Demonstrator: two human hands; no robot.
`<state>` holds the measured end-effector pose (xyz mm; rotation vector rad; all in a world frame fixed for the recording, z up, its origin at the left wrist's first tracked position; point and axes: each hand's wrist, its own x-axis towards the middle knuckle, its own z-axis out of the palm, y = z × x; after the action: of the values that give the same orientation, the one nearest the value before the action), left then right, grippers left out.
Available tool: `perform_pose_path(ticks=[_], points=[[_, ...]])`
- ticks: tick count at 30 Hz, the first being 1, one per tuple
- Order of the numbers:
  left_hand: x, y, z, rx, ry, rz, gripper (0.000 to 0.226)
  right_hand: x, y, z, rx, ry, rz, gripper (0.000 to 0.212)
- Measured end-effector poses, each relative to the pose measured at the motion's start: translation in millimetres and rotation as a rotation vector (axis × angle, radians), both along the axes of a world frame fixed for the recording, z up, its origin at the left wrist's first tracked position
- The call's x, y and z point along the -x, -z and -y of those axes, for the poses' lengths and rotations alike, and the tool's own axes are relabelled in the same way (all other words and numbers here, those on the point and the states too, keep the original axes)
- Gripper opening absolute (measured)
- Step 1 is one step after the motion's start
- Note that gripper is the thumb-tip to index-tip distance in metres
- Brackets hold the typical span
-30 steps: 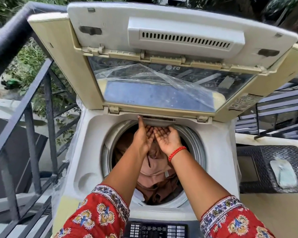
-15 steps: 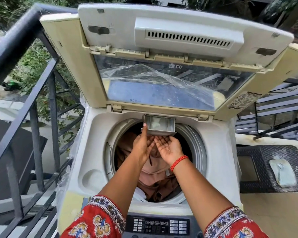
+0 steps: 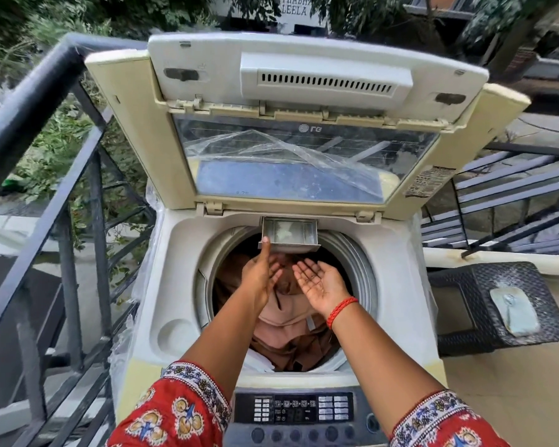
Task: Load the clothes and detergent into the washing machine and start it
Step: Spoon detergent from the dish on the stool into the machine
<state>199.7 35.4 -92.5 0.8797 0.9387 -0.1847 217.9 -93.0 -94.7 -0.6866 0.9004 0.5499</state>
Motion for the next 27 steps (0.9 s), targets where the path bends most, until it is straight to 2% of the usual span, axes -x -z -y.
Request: perform_pose_path(ticks=[3, 5, 8, 11, 16, 20, 27], points=[[0, -12, 17, -0.157, -0.069, -0.038, 0.049, 6, -14, 19, 0.034, 0.022, 0.043, 0.031], [-2, -21, 35, -0.286, -0.019, -0.005, 0.048, 9, -26, 36, 0.083, 0.048, 0.101, 0.029], [-4, -41, 72, -0.498, 0.191, 0.172, 0.034, 18, -49, 70, 0.202, 0.067, 0.202, 0.021], [-7, -71, 121, -0.658, 0.42, 0.38, 0.034, 30, -72, 116, 0.338, 0.137, 0.34, 0.014], [-1, -108, 219, -0.684, 0.721, 0.666, 0.021, 57, -99, 206, 0.519, 0.283, 0.417, 0.007], [3, -106, 300, -0.743, 0.945, 0.717, 0.02, 86, -99, 286, 0.614, 0.415, 0.346, 0.005], [-15, -64, 425, -0.896, 1.333, 0.588, 0.03, 130, -65, 421, 0.636, 0.546, 0.181, 0.015]])
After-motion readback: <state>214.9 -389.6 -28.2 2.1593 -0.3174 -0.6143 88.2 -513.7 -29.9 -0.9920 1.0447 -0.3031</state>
